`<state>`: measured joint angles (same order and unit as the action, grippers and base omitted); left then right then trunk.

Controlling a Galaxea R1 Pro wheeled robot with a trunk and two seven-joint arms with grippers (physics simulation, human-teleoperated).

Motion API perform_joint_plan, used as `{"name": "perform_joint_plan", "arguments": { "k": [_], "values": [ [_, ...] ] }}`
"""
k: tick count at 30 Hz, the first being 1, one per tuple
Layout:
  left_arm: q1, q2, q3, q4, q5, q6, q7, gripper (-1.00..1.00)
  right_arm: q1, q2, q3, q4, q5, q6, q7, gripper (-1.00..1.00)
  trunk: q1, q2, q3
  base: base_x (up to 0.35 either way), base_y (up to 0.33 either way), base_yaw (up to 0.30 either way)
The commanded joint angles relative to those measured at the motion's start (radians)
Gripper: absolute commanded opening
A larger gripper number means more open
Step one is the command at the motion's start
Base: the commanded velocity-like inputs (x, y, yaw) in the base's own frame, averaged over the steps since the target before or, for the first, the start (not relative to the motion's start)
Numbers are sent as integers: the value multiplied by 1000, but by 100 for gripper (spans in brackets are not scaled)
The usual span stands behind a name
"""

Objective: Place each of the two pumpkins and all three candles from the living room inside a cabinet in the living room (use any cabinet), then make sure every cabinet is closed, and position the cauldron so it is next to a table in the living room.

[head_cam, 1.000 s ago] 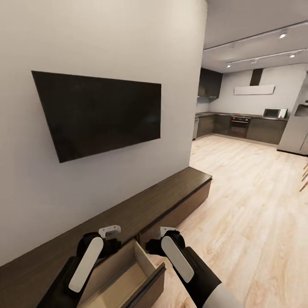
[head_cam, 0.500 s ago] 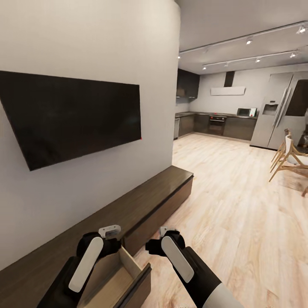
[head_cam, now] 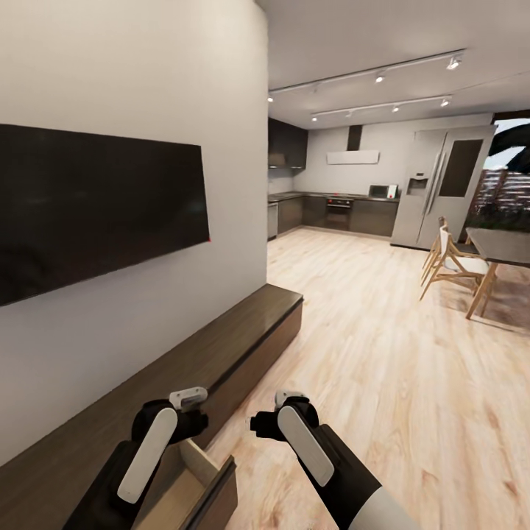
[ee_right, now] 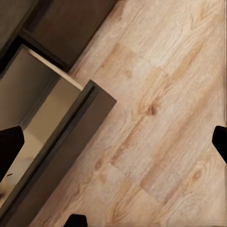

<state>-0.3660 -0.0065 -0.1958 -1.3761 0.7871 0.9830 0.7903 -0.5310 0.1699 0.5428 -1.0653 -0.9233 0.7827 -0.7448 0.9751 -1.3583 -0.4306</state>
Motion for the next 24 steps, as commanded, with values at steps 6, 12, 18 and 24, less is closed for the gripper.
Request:
{"name": "perform_joint_plan", "arguments": {
  "k": [6, 12, 18, 24],
  "values": [
    [-1, 0, -1, -1, 7, 2, 10, 100, -1, 0, 2, 0, -9, 0, -11, 100, 0, -1, -1, 0, 0, -281],
    [-1, -1, -1, -1, 6, 2, 10, 100, -1, 0, 2, 1, -9, -1, -11, 100, 0, -1, -1, 0, 0, -281],
    [-1, 0, -2, -1, 6, 2, 10, 100, -1, -1, 2, 0, -9, -1, -11, 100, 0, -1, -1, 0, 0, -281],
    [-1, 1, -2, -1, 9, 2, 10, 100, -1, 0, 2, 0, -9, -1, -11, 100, 0, -1, -1, 0, 0, -281]
  ]
}}
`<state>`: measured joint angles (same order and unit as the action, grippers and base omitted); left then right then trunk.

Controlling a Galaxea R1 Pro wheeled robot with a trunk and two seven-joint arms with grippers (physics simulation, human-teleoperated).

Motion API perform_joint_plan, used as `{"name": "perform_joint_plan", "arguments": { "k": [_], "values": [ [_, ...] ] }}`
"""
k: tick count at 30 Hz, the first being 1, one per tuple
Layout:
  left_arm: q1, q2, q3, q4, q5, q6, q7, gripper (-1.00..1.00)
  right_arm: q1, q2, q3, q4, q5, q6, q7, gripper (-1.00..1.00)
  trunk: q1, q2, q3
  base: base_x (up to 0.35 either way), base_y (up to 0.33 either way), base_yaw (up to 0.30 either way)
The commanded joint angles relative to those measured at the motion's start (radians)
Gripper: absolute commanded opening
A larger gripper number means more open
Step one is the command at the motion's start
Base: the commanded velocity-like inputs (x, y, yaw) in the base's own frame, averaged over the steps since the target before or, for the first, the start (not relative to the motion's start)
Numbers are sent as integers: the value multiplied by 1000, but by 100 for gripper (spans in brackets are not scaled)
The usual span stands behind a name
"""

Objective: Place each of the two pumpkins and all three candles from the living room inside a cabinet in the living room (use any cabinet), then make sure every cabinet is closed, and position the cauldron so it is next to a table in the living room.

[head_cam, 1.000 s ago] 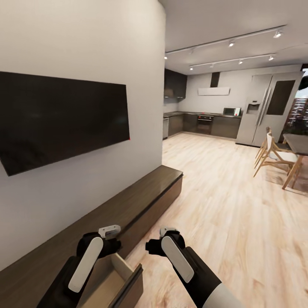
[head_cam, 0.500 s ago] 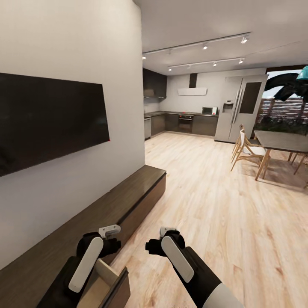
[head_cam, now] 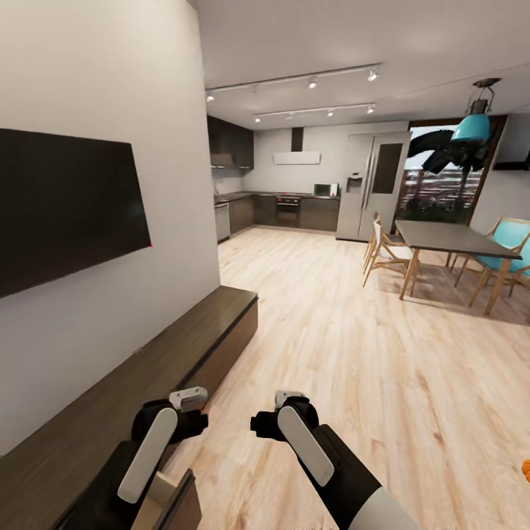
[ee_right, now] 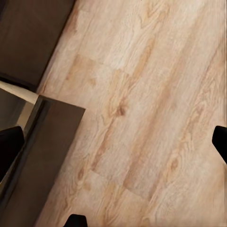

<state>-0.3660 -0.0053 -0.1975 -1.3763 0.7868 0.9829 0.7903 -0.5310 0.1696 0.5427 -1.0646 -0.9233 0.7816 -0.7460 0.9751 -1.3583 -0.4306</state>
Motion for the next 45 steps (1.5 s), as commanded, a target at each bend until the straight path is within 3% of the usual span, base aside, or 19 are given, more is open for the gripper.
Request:
{"name": "perform_joint_plan", "arguments": {
  "k": [1, 45],
  "values": [
    [-1, 0, 0, -1, 10, 2, 10, 100, -1, 0, 2, 0, -9, 1, -10, 100, 0, -1, -1, 0, 0, -281],
    [-1, 3, 4, -1, 12, 2, 10, 100, -1, -7, 0, 13, -9, -5, -15, 100, 0, -1, -1, 0, 0, -281]
  ]
}}
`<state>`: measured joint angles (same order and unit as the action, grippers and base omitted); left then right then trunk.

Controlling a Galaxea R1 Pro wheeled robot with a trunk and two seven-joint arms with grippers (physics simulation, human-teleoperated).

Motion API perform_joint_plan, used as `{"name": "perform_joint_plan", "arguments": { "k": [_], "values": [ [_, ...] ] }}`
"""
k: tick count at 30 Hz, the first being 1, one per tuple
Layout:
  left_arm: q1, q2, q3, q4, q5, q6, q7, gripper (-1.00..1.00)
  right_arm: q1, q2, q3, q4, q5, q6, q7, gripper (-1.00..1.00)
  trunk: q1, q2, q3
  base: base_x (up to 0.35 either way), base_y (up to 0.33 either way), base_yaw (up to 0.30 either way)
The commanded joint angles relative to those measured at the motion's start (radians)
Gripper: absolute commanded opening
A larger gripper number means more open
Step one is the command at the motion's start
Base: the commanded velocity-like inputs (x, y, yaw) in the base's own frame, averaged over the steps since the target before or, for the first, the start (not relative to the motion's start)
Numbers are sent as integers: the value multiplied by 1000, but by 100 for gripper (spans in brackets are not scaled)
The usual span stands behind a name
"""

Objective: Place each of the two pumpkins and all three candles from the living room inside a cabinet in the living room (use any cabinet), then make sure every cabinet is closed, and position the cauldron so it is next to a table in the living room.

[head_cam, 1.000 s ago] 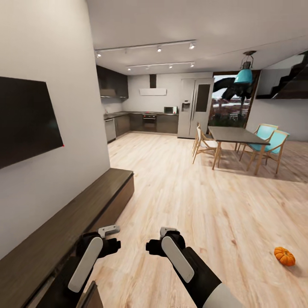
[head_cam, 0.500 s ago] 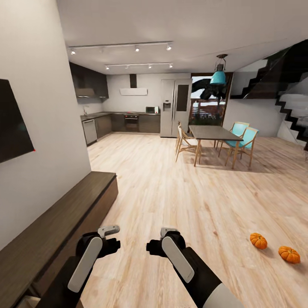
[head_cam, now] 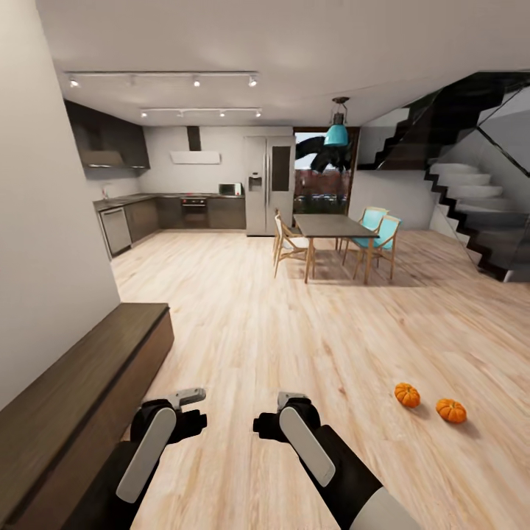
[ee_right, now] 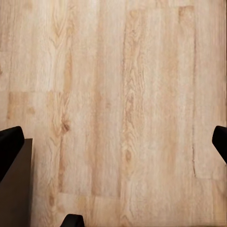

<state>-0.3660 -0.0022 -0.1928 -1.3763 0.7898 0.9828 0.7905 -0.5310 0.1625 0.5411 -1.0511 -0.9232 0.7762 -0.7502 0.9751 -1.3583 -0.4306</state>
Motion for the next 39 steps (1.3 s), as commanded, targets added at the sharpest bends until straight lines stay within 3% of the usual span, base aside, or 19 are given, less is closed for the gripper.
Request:
{"name": "perform_joint_plan", "arguments": {
  "k": [1, 10, 31, 39],
  "values": [
    [-1, 0, -1, -1, 9, 2, 10, 100, -1, -2, 2, 0, -9, 0, -10, 100, 0, -1, -1, 0, 0, -281],
    [-1, 0, -1, -1, 9, 2, 10, 100, -1, -5, 2, -3, -12, -1, -1, 100, 0, -1, -1, 0, 0, -196],
    [-1, 1, 1, -1, 9, 2, 10, 100, -1, -3, 1, -10, -14, -3, 15, 100, 0, -1, -1, 0, 0, -6],
    [-1, 1, 0, -1, 9, 2, 10, 100, -1, -11, 1, -8, -83, -4, 16, 100, 0, -1, -1, 0, 0, -145]
  ]
}}
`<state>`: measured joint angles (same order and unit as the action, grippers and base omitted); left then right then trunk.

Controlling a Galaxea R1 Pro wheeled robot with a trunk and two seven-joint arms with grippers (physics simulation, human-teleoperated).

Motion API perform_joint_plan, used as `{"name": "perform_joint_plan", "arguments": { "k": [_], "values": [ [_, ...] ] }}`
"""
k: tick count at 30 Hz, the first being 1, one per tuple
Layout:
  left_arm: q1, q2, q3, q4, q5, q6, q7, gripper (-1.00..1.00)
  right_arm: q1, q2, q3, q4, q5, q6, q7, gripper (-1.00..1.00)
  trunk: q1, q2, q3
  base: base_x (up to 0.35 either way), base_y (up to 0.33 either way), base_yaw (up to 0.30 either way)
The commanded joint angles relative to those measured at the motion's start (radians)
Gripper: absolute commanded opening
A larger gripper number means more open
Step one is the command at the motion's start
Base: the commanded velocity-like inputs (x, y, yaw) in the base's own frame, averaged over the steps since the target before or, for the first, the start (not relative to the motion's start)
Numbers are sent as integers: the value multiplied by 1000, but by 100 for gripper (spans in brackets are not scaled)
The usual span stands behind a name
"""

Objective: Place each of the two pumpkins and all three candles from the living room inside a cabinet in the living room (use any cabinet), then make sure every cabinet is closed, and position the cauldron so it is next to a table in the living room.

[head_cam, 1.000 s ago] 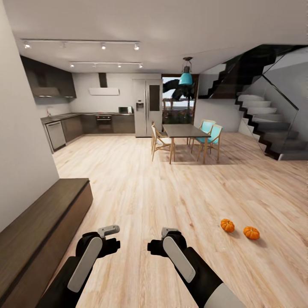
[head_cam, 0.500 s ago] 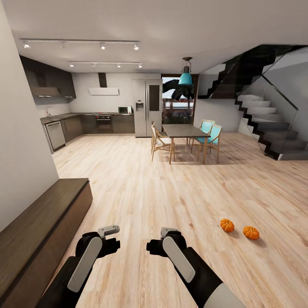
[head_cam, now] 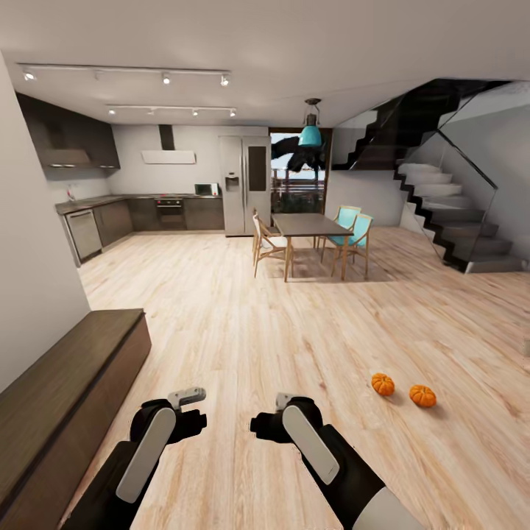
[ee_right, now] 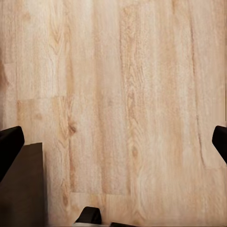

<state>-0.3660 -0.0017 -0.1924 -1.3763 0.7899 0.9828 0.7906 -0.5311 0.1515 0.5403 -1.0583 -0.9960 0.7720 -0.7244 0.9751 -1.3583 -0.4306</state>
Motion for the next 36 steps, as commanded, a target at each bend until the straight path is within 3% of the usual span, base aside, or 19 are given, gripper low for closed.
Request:
{"name": "perform_joint_plan", "arguments": {
  "k": [1, 7, 21, 36],
  "values": [
    [-1, 0, -1, -1, 9, 2, 10, 100, -1, -3, 2, 0, -14, 0, -10, 100, 0, -1, -1, 18, 0, -262],
    [-1, 3, 0, -1, 9, 2, 10, 100, -1, -7, 3, -2, -20, 0, -11, 100, 0, -1, -1, 168, 0, -170],
    [-1, 6, 6, 0, 9, 2, 10, 100, -1, -8, 3, -8, -20, 0, -19, 100, 0, -1, -1, 323, 0, -9],
    [-1, 6, 7, 2, 11, 2, 9, 100, -1, -8, 4, -8, -19, 0, -18, 100, 0, -1, -1, 326, 0, 100]
  ]
}}
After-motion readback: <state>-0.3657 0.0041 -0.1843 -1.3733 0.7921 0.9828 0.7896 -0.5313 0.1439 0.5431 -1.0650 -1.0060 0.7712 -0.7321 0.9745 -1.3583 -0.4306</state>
